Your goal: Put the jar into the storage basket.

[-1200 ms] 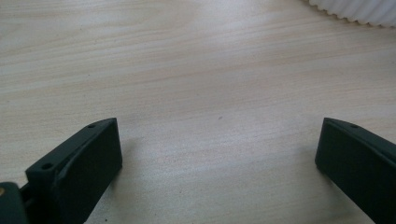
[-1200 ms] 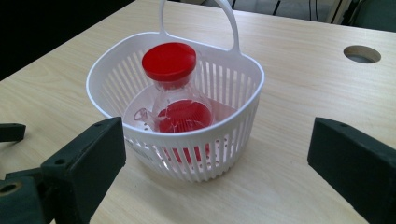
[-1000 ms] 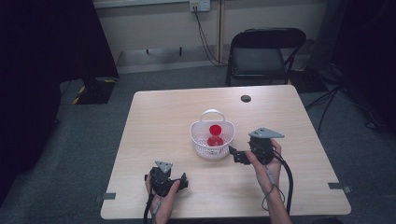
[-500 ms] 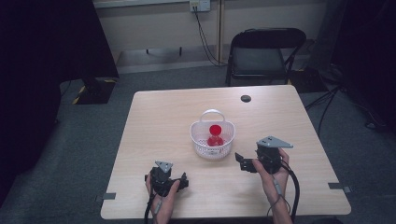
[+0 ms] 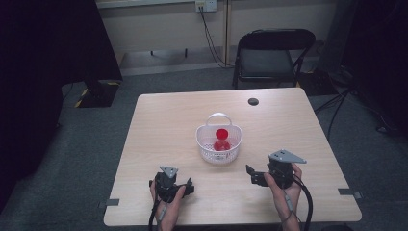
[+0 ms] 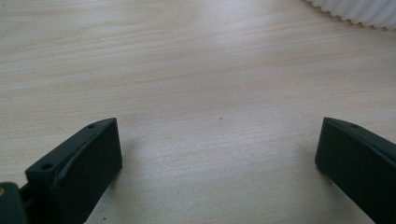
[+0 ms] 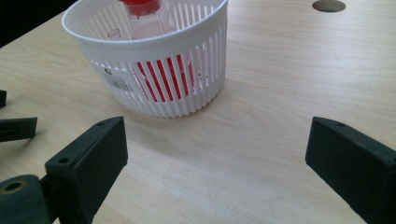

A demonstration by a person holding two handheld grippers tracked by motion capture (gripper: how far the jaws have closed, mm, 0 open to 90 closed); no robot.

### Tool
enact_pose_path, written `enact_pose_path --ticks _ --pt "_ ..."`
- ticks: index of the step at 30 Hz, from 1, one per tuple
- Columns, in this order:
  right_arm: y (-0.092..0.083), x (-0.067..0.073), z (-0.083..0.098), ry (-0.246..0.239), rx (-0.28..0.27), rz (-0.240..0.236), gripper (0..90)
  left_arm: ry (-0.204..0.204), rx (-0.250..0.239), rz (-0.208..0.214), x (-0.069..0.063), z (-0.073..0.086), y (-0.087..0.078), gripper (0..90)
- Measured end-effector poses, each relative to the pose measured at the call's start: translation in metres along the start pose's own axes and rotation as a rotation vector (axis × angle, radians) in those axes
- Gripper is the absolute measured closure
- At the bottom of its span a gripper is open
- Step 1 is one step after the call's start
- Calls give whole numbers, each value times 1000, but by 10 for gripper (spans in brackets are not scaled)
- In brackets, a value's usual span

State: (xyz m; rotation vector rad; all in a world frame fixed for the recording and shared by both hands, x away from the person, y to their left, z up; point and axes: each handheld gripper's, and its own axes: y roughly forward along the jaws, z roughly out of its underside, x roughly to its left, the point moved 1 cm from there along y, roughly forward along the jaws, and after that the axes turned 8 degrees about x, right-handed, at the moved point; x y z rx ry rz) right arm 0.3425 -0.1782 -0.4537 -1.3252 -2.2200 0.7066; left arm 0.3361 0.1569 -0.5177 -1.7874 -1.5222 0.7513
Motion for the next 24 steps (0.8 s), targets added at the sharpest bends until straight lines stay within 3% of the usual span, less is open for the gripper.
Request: enact_pose_path --ticks 8,24 --pt "2 -5 15 41 1 -9 46 0 0 0 0 0 0 2" --pt "6 -5 39 23 39 55 50 0 0 0 0 0 0 2"
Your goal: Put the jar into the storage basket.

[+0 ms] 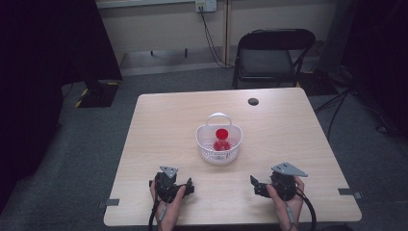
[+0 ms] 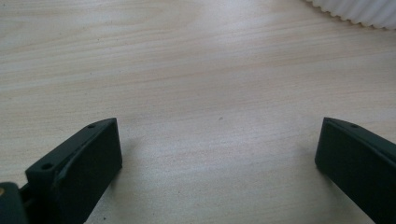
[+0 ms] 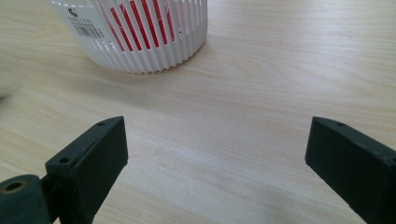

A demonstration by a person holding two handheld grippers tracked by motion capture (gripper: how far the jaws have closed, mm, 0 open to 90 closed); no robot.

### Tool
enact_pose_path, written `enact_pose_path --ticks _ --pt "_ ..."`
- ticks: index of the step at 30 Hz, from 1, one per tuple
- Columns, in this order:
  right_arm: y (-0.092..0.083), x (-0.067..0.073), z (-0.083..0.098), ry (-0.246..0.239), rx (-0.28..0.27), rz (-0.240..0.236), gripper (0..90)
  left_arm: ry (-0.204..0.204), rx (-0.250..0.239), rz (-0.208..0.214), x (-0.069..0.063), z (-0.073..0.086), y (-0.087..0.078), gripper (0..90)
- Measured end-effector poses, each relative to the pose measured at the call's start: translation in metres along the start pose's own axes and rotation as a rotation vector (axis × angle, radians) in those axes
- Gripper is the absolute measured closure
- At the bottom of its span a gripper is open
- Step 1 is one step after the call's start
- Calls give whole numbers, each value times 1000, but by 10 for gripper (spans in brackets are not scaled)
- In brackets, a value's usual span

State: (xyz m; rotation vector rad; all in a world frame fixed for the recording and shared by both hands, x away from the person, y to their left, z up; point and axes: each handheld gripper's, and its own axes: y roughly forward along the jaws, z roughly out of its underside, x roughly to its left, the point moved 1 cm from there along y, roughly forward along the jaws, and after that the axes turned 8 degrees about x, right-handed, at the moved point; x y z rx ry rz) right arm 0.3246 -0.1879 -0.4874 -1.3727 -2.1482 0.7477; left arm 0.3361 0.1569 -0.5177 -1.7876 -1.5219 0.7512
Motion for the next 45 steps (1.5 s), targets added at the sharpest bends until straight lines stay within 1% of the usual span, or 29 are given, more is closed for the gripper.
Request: enact_pose_path --ticks 4,6,10,12,17,23,33,36,39,41,45 --pt "2 0 4 -4 13 22 50 0 0 0 0 0 0 3" --pt "4 -1 5 -2 19 20 50 0 0 0 0 0 0 2" --pt "7 1 7 -10 34 33 50 0 0 0 0 0 0 3" --pt "9 1 8 -6 42 30 49 0 0 0 0 0 0 2" --pt "13 0 11 -5 61 48 46 -1 0 0 0 0 0 2" --pt "20 1 16 -2 89 60 45 -1 0 0 0 0 0 2" --pt "25 2 16 1 131 82 45 -1 0 0 0 0 0 3" --pt "26 3 16 -1 134 90 44 -1 0 0 0 0 0 3" --pt "27 5 15 -9 142 108 44 -1 -1 0 0 0 0 3" --pt "28 7 15 -29 154 129 36 -1 0 0 0 0 0 3" --pt "29 7 15 -29 155 130 34 -1 0 0 0 0 0 3"
